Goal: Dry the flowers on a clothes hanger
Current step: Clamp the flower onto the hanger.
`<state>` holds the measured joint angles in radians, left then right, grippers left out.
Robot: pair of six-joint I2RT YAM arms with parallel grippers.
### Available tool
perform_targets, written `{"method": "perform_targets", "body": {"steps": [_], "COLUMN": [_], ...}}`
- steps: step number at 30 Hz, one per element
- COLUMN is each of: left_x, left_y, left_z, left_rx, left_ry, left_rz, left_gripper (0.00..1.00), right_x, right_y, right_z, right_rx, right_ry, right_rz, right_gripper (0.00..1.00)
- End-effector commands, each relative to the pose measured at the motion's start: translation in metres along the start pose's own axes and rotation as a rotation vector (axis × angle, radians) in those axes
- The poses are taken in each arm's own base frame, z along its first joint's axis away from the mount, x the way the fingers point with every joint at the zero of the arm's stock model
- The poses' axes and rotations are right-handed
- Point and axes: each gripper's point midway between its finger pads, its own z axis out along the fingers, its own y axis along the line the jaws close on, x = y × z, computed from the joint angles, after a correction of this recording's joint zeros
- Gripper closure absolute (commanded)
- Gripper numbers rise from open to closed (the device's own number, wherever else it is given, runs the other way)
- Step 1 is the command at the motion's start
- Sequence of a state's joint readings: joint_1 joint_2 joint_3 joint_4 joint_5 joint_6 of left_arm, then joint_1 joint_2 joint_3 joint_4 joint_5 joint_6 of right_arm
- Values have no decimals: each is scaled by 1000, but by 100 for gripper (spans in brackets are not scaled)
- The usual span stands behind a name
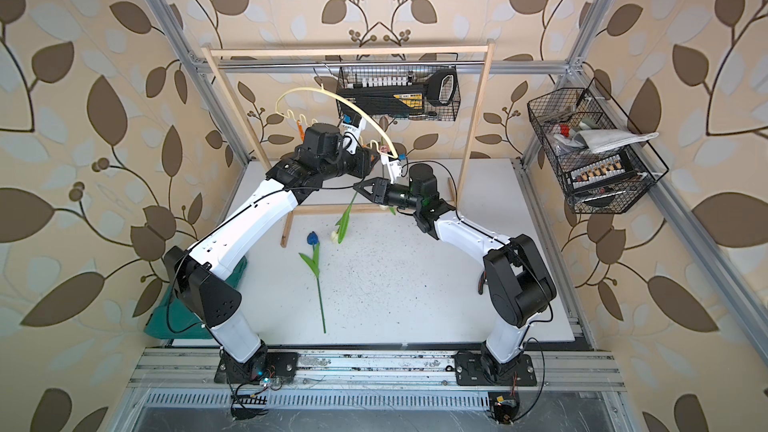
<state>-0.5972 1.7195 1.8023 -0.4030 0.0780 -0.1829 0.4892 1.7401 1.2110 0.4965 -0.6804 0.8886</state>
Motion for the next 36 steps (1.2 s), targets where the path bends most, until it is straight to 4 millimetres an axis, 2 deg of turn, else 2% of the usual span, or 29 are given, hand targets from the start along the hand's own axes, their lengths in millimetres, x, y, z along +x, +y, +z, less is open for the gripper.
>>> {"method": "perform_targets", "body": {"steps": [1,4,8,14,18,22,24,27,32,34,36], "left_x": [-21,-22,-22,-21,-21,-19,-17,-15,-13,-8,-11], "left_y": [-12,-12,-11,-9,-7,-7,-7,-7,2,14,30], "left_z": [-24,-26,-29,-36,-41,-49,-53,-62,-84,-92,-113], "left_rx": [22,20,11,-5,-21,-27,-25,-23,-51,-76,-94], "left_ry": [-65,-64,-62,-57,-51,-40,-35,-36,-55,-54,-74], "left_rz": [21,20,18,17,16,16,12,8,-23,-65,-126], "left_gripper": [51,50,42,39,37,34,32,31,30,29,29], "right_x": [4,10,15,20,27,33,34,34,32,34,40], "right_y": [14,11,11,11,2,-9,-6,-1,10,15,19], "right_z": [-7,-12,-20,-32,-37,-44,-47,-53,-68,-76,-86], "right_rx": [-13,16,53,112,152,167,153,148,160,172,195], "right_ry": [16,28,41,71,99,113,120,121,116,125,141], "right_rz": [-51,-60,-73,-87,-76,-64,-70,-84,-100,-102,-106], "right_gripper": [66,65,48,43,41,29,24,15,13,13,13]}}
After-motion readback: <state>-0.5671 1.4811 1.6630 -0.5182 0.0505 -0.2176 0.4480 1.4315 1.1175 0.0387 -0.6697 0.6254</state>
